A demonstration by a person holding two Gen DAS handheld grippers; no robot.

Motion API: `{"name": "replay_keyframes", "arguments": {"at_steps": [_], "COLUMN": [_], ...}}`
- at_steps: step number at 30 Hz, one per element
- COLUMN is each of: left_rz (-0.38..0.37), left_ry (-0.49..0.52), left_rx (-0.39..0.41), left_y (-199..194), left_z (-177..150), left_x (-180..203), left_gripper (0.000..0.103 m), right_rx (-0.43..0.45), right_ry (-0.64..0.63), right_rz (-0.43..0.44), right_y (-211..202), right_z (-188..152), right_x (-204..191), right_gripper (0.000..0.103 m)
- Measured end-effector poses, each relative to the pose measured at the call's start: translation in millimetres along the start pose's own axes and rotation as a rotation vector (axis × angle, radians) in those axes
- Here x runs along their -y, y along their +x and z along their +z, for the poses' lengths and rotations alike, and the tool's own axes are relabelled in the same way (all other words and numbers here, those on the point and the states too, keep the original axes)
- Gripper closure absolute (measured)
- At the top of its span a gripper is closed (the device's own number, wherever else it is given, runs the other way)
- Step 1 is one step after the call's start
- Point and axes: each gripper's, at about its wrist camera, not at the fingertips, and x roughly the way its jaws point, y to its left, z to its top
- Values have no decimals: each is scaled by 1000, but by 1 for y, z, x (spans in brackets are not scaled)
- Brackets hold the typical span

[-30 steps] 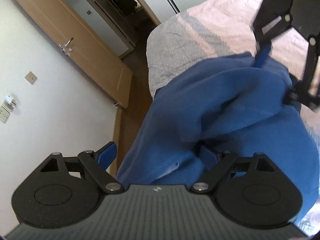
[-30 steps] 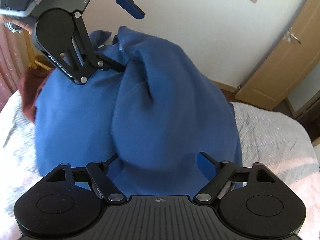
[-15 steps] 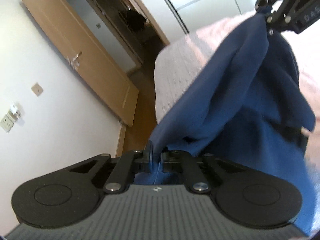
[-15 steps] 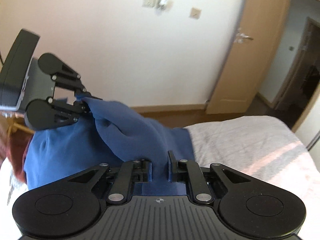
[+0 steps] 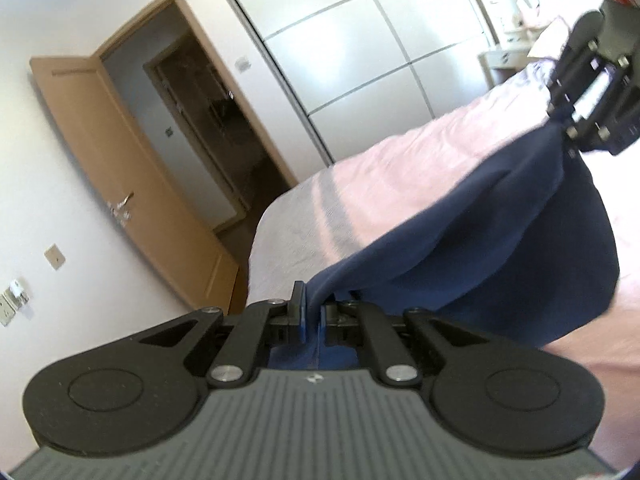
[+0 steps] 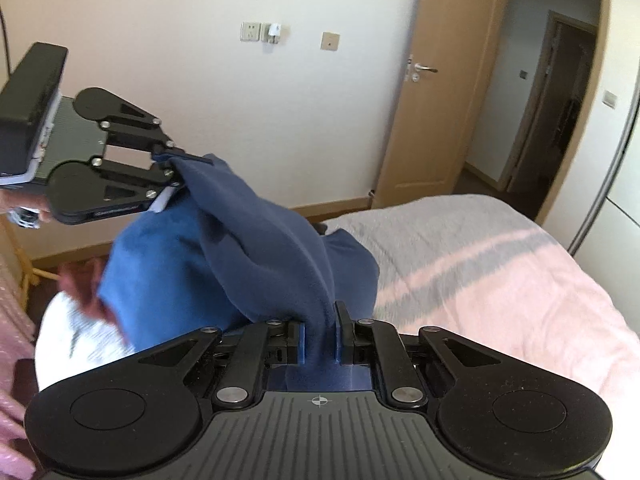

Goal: Fold clothes
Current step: 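Lift the navy top out of the heap with both grippers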

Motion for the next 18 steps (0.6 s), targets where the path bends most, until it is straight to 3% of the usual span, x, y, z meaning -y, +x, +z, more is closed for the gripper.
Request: {"name": "replay_keyframes", "arguments": {"at_steps": [9, 15, 18], "left_rz": [-60, -211, -330], "left_ry": [88, 221, 230], "left_rx": [-7, -52, -23], "left_y": [-103, -104, -97], "left_z": [82, 112, 122], "left_x": [136, 242, 282], "left_gripper": [99, 96, 98], "right_rx": [41, -13, -39], "right_ry": [135, 291, 378], "right_rz": [141, 121, 81], "right_y": [-198, -277, -311], "right_z": [-107, -181, -209], "right_x": [-30, -36, -28], "right_gripper": [92, 92, 92]}}
